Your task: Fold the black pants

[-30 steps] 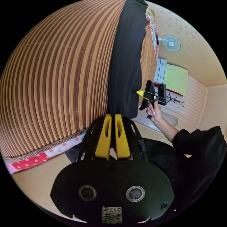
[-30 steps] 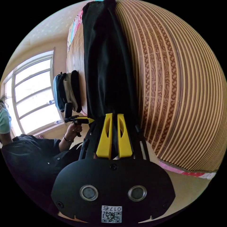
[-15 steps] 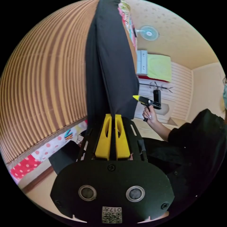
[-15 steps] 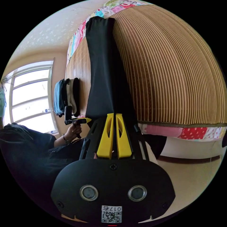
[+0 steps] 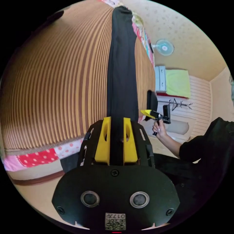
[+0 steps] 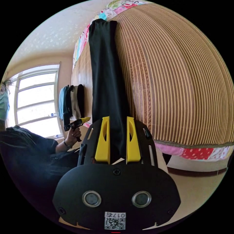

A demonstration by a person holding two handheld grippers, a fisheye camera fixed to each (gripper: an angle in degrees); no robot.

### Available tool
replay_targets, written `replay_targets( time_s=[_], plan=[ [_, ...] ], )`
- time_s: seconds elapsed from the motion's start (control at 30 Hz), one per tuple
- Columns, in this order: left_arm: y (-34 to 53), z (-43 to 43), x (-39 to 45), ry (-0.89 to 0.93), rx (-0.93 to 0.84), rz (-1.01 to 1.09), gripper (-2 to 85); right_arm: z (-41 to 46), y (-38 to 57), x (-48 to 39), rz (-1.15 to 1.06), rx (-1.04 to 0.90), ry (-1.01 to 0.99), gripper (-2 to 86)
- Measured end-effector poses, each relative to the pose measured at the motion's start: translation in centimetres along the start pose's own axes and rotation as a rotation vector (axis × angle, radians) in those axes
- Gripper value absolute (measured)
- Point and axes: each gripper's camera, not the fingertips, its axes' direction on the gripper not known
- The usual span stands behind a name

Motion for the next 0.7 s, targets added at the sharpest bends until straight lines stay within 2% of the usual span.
replay_targets(
  time_s=[0.1, 0.17, 0.37, 0.53, 0.7],
  plan=[
    [-5.5, 0.6, -1.1, 0.080, 0.031, 0.025, 11.8, -1.0, -4.4, 1.4, -0.051, -0.017, -0.025, 9.7],
    [-9.1, 1.1, -1.3, 0.062, 0.058, 0.040, 13.4, -0.9, -9.0, 2.4, -0.094, -0.038, -0.098, 10.4],
    [-17.1, 3.3, -1.4, 0.110, 0.076, 0.078, 11.9, -0.4, -19.0, 2.5, -0.113, -0.042, -0.252, 13.0],
    [-18.6, 4.8, -1.4, 0.174, 0.115, 0.029, 9.2, 1.6, -22.1, 1.0, -0.122, -0.134, -0.324, 8.0],
    [-18.0, 4.8, -2.0, 0.329, 0.141, -0.016, 5.1, -1.6, -19.3, 1.2, -0.083, -0.081, -0.488, 4.1]
  ],
)
